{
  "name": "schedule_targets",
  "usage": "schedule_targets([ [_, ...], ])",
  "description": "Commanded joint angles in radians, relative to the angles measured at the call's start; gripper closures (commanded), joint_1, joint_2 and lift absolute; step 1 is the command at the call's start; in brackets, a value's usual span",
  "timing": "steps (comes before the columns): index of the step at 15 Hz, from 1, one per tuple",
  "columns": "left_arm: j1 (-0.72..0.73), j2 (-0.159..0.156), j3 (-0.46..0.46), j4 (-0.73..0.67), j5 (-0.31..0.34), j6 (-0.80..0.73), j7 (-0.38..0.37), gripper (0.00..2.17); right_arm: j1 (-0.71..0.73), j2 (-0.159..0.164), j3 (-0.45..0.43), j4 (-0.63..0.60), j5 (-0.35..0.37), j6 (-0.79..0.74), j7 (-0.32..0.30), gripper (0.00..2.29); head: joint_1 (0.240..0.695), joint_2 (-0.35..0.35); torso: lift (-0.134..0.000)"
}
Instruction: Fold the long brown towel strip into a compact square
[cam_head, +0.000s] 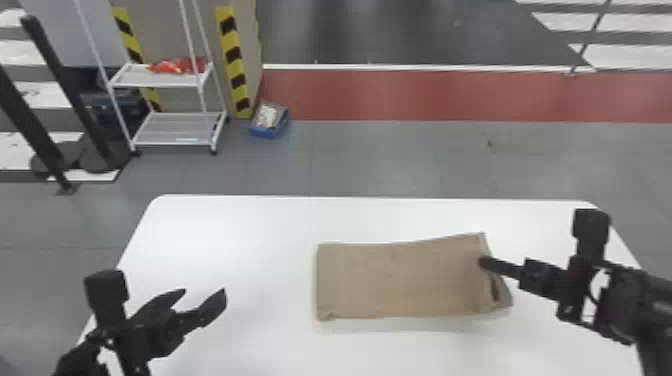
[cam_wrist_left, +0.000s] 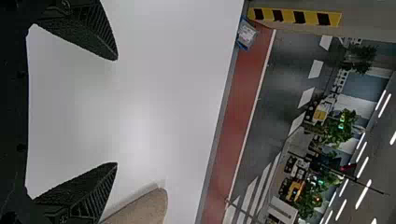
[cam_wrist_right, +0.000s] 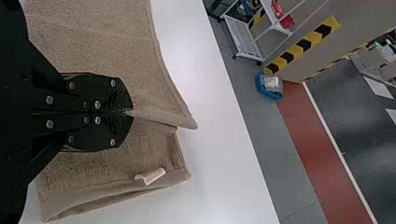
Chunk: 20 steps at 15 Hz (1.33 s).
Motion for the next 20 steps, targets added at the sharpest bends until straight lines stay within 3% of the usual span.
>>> schedule_targets([
  [1, 0.001, -0.006, -0.002, 0.001, 0.0, -0.003, 0.0, 0.08, -0.034, -0.008, -0.043, 0.027, 0.015, 0.014, 0.001, 1.17, 0.695, -0.008, 0.0],
  [5, 0.002, -0.006, -0.021, -0.001, -0.001, -0.003, 0.0, 0.08, -0.077, -0.019, -0.002, 0.213, 0.065, -0.111, -0.01, 1.17, 0.695, -0.045, 0.0],
  [7, 0.01, -0.006, -0.016, -0.004, -0.001, -0.003, 0.0, 0.08, -0.078, -0.019, -0.002, 0.218, 0.074, -0.117, -0.01, 1.16, 0.695, -0.049, 0.0],
  [8, 0.013, -0.006, -0.013, -0.005, -0.001, -0.003, 0.0, 0.08, -0.077, -0.025, -0.002, 0.218, 0.084, -0.114, -0.01, 0.88, 0.695, -0.048, 0.0],
  [9, 0.016, -0.006, -0.011, -0.007, -0.001, -0.006, 0.0, 0.08, -0.073, -0.025, -0.009, 0.218, 0.087, -0.114, -0.016, 0.34, 0.695, -0.047, 0.0],
  [10, 0.016, -0.006, -0.011, -0.007, -0.001, -0.006, 0.0, 0.08, -0.073, -0.025, -0.025, 0.218, 0.084, -0.114, -0.016, 0.05, 0.695, -0.049, 0.0],
  [14, 0.016, -0.006, -0.016, -0.01, -0.001, -0.009, 0.0, 0.08, -0.05, -0.027, -0.081, 0.188, 0.07, -0.093, -0.013, 0.02, 0.695, -0.067, 0.0],
  [18, 0.016, -0.006, -0.015, -0.007, -0.001, -0.012, 0.002, 0.08, -0.047, -0.056, -0.12, 0.187, 0.067, -0.087, -0.006, 0.03, 0.695, -0.094, 0.0],
  [20, 0.014, -0.006, -0.015, -0.002, -0.001, -0.012, 0.002, 0.08, -0.047, -0.056, -0.123, 0.19, 0.053, -0.087, -0.006, 0.03, 0.695, -0.113, 0.0],
])
